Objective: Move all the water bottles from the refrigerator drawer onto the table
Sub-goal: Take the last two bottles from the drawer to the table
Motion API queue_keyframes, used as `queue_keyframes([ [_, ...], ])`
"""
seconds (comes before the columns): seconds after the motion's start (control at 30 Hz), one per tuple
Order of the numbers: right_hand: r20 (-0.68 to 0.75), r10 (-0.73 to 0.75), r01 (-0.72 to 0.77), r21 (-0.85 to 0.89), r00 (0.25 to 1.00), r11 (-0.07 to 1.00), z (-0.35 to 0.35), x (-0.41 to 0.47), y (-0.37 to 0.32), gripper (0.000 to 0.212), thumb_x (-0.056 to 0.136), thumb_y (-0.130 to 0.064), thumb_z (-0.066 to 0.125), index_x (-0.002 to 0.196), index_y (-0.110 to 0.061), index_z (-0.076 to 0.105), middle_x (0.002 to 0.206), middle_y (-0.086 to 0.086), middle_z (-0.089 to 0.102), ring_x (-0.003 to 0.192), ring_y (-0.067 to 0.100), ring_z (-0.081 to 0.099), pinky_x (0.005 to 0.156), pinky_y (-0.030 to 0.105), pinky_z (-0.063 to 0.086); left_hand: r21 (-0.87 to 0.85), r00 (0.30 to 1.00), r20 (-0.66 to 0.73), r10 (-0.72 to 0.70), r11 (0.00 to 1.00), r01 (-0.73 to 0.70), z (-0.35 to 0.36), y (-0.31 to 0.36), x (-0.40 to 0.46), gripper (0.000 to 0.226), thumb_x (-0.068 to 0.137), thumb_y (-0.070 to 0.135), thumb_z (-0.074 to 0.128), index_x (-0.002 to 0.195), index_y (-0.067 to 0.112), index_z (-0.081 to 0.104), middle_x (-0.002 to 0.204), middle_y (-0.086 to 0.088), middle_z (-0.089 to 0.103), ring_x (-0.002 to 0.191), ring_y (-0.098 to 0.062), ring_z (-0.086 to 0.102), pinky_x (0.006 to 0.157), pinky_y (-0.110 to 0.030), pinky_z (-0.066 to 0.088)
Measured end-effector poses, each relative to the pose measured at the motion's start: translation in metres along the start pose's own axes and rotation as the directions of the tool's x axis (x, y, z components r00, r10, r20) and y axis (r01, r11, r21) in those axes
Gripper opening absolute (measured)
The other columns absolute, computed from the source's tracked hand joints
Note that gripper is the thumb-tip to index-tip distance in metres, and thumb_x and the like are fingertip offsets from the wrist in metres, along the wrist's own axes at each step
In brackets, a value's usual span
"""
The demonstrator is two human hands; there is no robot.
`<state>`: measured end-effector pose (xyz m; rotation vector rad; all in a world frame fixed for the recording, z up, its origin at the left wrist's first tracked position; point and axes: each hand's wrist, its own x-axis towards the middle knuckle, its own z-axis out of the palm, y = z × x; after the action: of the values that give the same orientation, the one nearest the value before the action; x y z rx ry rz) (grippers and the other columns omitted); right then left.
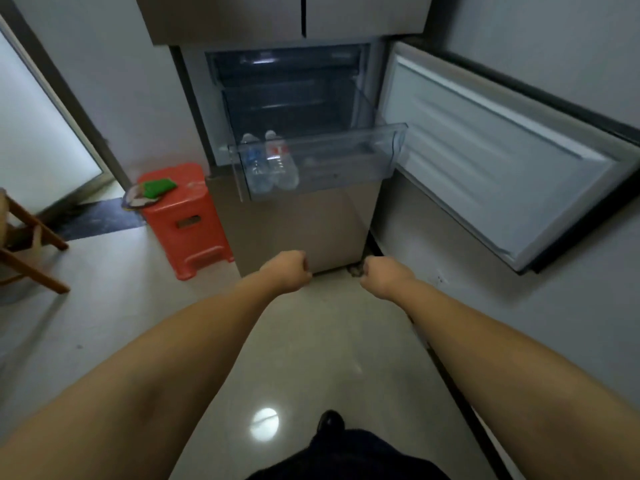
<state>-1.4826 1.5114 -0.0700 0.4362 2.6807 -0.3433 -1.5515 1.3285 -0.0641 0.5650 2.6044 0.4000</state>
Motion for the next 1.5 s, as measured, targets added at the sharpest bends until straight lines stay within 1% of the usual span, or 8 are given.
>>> queue_keyframes([
  [0.3,-0.178,-0.154,0.164,0.038,0.972,0.986,-0.086,0.103,-0.022,0.032,0.096,-0.026,0.045,0.122,-0.01,0.054,0.12,0.014,0.061,0.105,0.032,0.059,0.084,0.038,0.05,-0.002,0.993,-0.117,0.029,1.0,-0.029,-0.074,0.018,0.094,0.024,0.09,0.023,0.055,0.108,0.009,0.062,0.113,-0.012,0.065,0.104,-0.027,0.06,0.089,-0.035,0.049],
  [0.5,-0.345,-0.239,0.27,0.046,0.908,0.962,-0.158,0.166,-0.055,0.027,0.097,-0.025,0.044,0.12,-0.014,0.055,0.112,0.011,0.064,0.097,0.029,0.059,0.068,0.031,0.041,-0.032,0.97,-0.24,0.045,0.998,-0.054,-0.152,0.02,0.158,0.023,0.092,0.021,0.054,0.108,0.007,0.062,0.111,-0.012,0.065,0.101,-0.025,0.061,0.091,-0.035,0.05],
  [0.7,-0.409,-0.265,0.29,0.0,0.873,0.957,-0.216,0.242,-0.098,0.028,0.096,-0.022,0.044,0.12,-0.014,0.057,0.113,0.012,0.065,0.099,0.032,0.061,0.069,0.031,0.042,0.003,0.967,-0.254,-0.016,1.0,0.017,-0.214,-0.006,0.237,0.024,0.089,0.023,0.058,0.109,0.01,0.063,0.113,-0.011,0.063,0.101,-0.025,0.059,0.086,-0.035,0.049],
  [0.93,-0.096,-0.206,0.212,0.061,0.974,0.975,-0.216,0.334,-0.145,0.035,0.095,-0.026,0.05,0.126,-0.01,0.053,0.131,0.015,0.056,0.117,0.032,0.054,0.093,0.036,0.045,0.318,0.945,0.118,-0.304,0.913,0.254,-0.214,-0.063,0.321,0.045,0.1,0.03,0.04,0.136,0.004,0.045,0.136,-0.012,0.05,0.126,-0.028,0.047,0.108,-0.036,0.033],
  [1.07,0.153,-0.181,0.167,0.105,0.971,0.98,-0.194,0.364,-0.173,0.046,0.093,-0.031,0.058,0.131,-0.005,0.052,0.132,0.015,0.057,0.117,0.03,0.057,0.089,0.035,0.048,0.425,0.892,0.237,-0.386,0.866,0.262,-0.2,-0.083,0.351,0.049,0.101,0.028,0.036,0.144,0.004,0.033,0.145,-0.015,0.039,0.134,-0.03,0.038,0.116,-0.038,0.027],
  [1.2,0.387,-0.08,-0.035,0.281,0.919,0.959,-0.171,0.383,-0.188,0.053,0.09,-0.036,0.061,0.135,-0.014,0.043,0.116,0.012,0.055,0.095,0.033,0.061,0.075,0.044,0.058,0.372,0.854,0.31,-0.418,0.88,0.295,-0.193,-0.084,0.356,0.048,0.102,0.026,0.035,0.146,0.006,0.033,0.15,-0.012,0.036,0.138,-0.03,0.033,0.117,-0.041,0.02],
  [1.33,0.432,-0.008,-0.126,0.28,0.902,0.952,-0.156,0.397,-0.196,0.104,0.076,-0.053,0.072,0.148,-0.015,0.008,0.136,0.018,0.044,0.091,0.036,0.061,0.055,0.042,0.057,0.258,0.813,0.331,-0.479,0.875,0.41,-0.196,-0.087,0.361,0.048,0.101,0.024,0.037,0.143,0.003,0.035,0.147,-0.015,0.039,0.136,-0.032,0.037,0.117,-0.045,0.02],
  [1.5,0.454,-0.019,-0.158,0.349,0.891,0.924,-0.152,0.414,-0.192,0.114,0.072,-0.047,0.077,0.151,-0.017,0.001,0.14,0.018,0.043,0.105,0.039,0.061,0.069,0.047,0.06,0.091,0.821,0.269,-0.503,0.862,0.499,-0.19,-0.087,0.365,0.06,0.102,0.033,0.036,0.152,0.01,0.013,0.153,-0.014,0.031,0.142,-0.033,0.027,0.118,-0.054,0.011],
])
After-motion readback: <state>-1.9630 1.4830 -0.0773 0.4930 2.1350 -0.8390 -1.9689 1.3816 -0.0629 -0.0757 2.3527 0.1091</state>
